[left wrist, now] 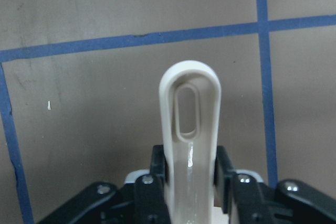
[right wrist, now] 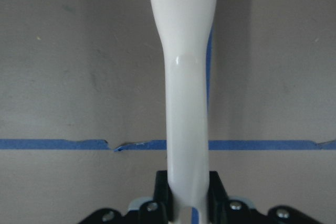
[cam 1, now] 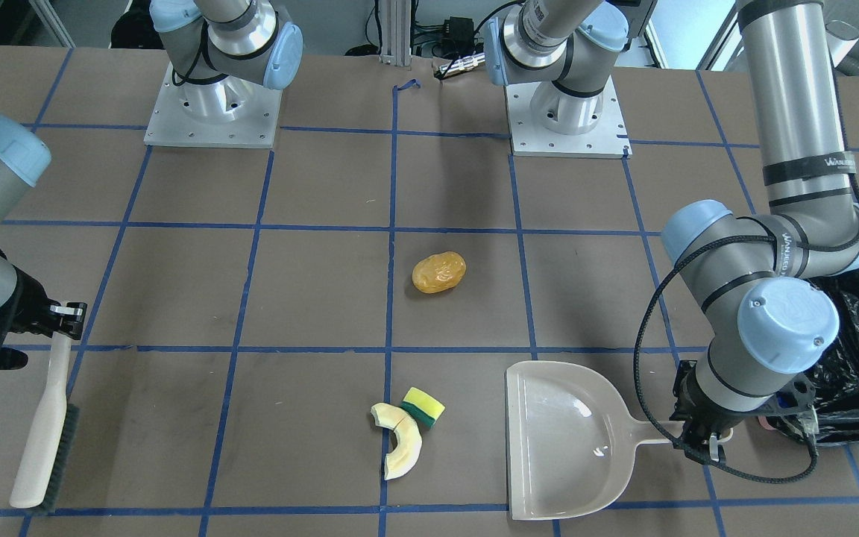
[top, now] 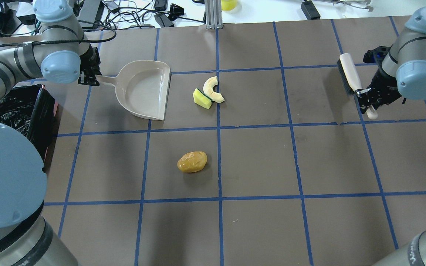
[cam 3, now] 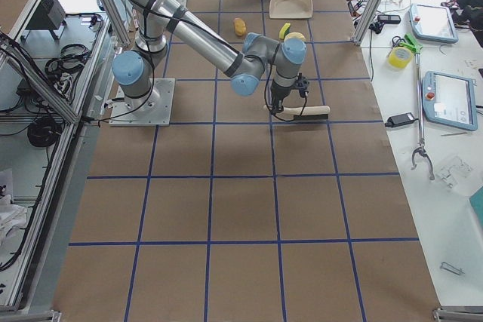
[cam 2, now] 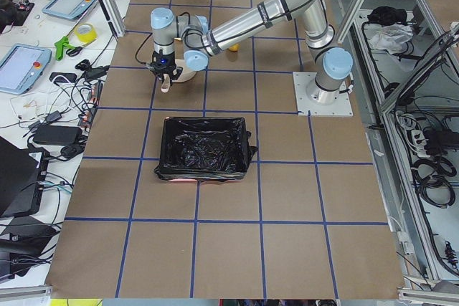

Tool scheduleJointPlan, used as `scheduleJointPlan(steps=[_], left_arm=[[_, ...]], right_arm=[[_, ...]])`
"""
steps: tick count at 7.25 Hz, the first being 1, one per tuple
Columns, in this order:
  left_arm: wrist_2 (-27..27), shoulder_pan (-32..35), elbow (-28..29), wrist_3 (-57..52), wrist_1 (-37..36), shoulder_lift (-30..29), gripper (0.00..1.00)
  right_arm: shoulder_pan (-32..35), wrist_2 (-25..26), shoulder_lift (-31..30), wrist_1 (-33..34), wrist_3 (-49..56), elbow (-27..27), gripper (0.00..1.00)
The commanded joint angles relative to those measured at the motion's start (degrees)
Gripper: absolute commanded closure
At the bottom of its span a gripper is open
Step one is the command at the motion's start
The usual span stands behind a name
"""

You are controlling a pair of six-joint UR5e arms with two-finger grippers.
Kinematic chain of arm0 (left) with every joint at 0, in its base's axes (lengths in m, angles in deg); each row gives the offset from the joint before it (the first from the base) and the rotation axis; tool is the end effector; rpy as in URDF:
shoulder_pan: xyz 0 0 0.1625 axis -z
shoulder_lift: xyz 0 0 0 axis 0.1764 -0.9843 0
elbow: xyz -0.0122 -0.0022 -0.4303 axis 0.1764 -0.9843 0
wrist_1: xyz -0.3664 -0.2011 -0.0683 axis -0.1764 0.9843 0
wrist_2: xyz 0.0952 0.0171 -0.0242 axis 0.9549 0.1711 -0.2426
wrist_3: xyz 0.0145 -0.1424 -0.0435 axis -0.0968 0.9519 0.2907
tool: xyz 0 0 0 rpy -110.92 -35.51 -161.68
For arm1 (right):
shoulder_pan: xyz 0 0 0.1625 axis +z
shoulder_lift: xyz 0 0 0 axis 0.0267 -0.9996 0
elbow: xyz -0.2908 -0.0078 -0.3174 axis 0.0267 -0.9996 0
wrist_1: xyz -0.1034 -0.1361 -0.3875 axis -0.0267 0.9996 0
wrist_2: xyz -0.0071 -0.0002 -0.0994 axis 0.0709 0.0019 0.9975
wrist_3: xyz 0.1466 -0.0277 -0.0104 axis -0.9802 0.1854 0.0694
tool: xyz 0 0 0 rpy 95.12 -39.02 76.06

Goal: Sweep and dump trash into bin
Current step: 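Lift the brush with the right gripper while the left gripper holds the dustpan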

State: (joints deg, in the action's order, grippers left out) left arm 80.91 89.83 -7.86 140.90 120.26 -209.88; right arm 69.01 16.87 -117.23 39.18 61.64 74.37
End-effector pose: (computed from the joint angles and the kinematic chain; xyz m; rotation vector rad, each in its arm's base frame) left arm 0.0157 -0.7081 0.2082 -2.0682 2.2770 -0.3001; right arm -0.0791 -0.5877 0.1997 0.0631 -3.0854 -0.1422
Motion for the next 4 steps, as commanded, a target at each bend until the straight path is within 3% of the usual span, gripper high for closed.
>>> scheduleJointPlan(steps=[1,4], left_arm=[[2.90,0.39,-0.58,0.24,-1.43,-0.38,1.00],[2.90,0.48,-0.49,1.73,-1.44,-1.34,1.00]], right_arm=[[7.73,3.75,-0.13,-1.70,-4.39,-0.80,1.00],[20.03,2.91,-2.24,-9.42,-25.08,-1.06,1.00]])
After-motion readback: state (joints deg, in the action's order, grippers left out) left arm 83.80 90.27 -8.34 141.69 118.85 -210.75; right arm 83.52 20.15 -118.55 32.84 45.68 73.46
